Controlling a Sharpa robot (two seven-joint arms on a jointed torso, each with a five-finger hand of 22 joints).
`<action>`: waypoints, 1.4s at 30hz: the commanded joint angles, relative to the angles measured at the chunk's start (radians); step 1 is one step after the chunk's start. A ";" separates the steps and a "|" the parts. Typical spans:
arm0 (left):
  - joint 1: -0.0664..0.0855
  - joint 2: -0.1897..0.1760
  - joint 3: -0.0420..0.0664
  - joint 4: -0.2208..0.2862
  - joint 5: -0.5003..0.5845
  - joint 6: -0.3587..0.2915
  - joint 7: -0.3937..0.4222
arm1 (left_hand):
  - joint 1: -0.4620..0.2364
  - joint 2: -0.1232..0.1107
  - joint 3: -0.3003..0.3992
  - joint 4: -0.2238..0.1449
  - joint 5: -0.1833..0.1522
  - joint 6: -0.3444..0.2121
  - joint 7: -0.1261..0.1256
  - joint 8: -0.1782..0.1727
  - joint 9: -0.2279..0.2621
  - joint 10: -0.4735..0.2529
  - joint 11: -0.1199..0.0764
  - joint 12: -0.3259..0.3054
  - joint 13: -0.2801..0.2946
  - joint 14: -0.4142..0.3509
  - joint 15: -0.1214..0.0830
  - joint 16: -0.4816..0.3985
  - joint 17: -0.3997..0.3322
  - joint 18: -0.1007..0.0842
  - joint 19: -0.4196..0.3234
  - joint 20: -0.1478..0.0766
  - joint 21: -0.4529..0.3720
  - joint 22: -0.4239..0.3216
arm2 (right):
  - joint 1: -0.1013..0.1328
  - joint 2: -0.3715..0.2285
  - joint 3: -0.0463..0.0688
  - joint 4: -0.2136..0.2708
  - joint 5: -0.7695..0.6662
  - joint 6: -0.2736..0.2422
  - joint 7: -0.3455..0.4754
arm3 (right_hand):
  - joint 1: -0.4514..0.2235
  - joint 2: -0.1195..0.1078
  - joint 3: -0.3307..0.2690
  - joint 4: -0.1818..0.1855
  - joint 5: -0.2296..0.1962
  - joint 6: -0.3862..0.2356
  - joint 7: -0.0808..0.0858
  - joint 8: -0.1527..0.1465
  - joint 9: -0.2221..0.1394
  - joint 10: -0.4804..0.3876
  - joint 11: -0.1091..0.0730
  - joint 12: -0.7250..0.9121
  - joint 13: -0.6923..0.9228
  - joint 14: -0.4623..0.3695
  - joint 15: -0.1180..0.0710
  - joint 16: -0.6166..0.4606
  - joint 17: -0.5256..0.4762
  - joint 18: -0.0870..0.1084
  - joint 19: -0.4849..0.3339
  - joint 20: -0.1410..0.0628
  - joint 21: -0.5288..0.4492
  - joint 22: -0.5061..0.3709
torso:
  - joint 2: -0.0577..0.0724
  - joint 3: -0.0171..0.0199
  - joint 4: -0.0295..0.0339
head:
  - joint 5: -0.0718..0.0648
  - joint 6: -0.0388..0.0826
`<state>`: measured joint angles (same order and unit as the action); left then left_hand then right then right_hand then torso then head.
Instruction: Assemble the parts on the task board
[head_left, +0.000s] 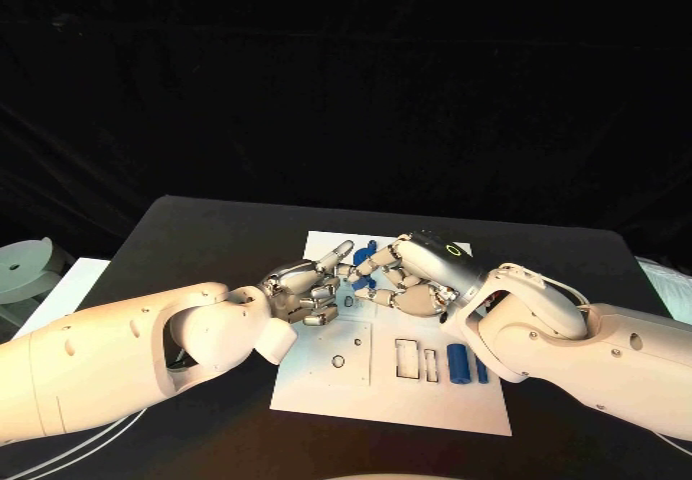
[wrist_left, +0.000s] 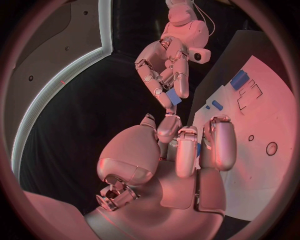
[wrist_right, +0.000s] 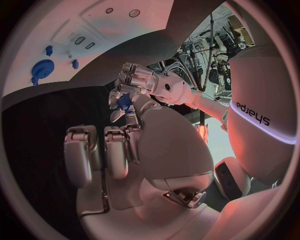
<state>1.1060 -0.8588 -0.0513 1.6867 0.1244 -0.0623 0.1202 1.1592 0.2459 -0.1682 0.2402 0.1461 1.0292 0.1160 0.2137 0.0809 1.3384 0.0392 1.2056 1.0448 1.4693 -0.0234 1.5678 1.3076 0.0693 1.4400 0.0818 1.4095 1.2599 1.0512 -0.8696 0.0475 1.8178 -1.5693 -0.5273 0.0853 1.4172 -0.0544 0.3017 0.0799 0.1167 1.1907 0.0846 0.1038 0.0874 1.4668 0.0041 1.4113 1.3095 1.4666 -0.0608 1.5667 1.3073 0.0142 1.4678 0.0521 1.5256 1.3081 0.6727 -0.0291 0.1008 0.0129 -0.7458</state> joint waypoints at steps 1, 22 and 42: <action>0.000 0.002 0.001 0.000 -0.011 0.005 0.004 | 0.011 -0.001 0.000 -0.005 -0.002 0.007 0.000 0.001 0.001 0.004 -0.004 0.004 0.000 0.101 -0.007 0.003 0.263 -0.006 0.005 -0.004 0.005 -0.002 | -0.001 0.001 0.000 0.007 -0.015 -0.008 0.002 | -0.005 0.008 0.002 0.000 0.003 0.010 -0.005 0.003 0.002 0.051 -0.004 -0.001 0.192 0.104 -0.004 0.004 0.263 0.004 0.066 -0.009 0.003 0.193 | 0.000 0.0001 0.0002 | 0.001 -0.001; 0.000 0.005 0.001 0.002 -0.044 0.007 -0.015 | 0.008 -0.008 -0.004 -0.004 -0.003 -0.005 0.005 -0.013 -0.004 0.001 0.000 0.002 0.000 0.101 -0.005 0.003 0.263 -0.007 0.005 -0.003 0.007 0.001 | 0.001 0.016 0.000 0.001 -0.010 -0.006 0.003 | -0.007 0.009 0.001 0.000 0.003 0.009 -0.005 0.003 0.002 0.051 -0.004 -0.003 0.191 0.104 -0.004 0.004 0.263 0.004 0.066 -0.009 0.003 0.193 | -0.001 -0.0013 0.0014 | 0.003 -0.004; 0.000 0.004 0.001 0.002 -0.049 0.000 -0.014 | 0.002 -0.005 -0.004 0.003 -0.003 0.027 -0.005 -0.003 0.003 0.001 -0.008 0.000 -0.001 0.101 -0.010 0.003 0.263 -0.007 0.006 -0.006 0.010 0.006 | 0.003 0.016 0.001 -0.017 -0.034 -0.013 -0.007 | -0.008 0.009 0.001 0.000 0.003 0.009 -0.005 0.003 0.002 0.051 -0.004 -0.003 0.192 0.104 -0.004 0.004 0.263 0.004 0.066 -0.009 0.003 0.193 | -0.001 0.0001 0.0003 | 0.003 -0.003</action>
<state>1.1060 -0.8560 -0.0512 1.6865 0.0817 -0.0671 0.1028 1.1644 0.2406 -0.1712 0.2372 0.1461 1.0487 0.1139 0.2079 0.0819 1.3383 0.0392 1.2056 1.0452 1.4657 -0.0269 1.5678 1.3077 0.0694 1.4435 0.0783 1.4136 1.2658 1.0543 -0.8512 0.0477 1.8031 -1.5863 -0.5329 0.0856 1.4064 -0.0564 0.2988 0.0796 0.1152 1.1934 0.0809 0.1033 0.0875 1.4668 0.0040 1.4111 1.3093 1.4665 -0.0608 1.5667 1.3078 0.0142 1.4678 0.0521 1.5256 1.3075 0.6716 -0.0291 0.1015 0.0159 -0.7490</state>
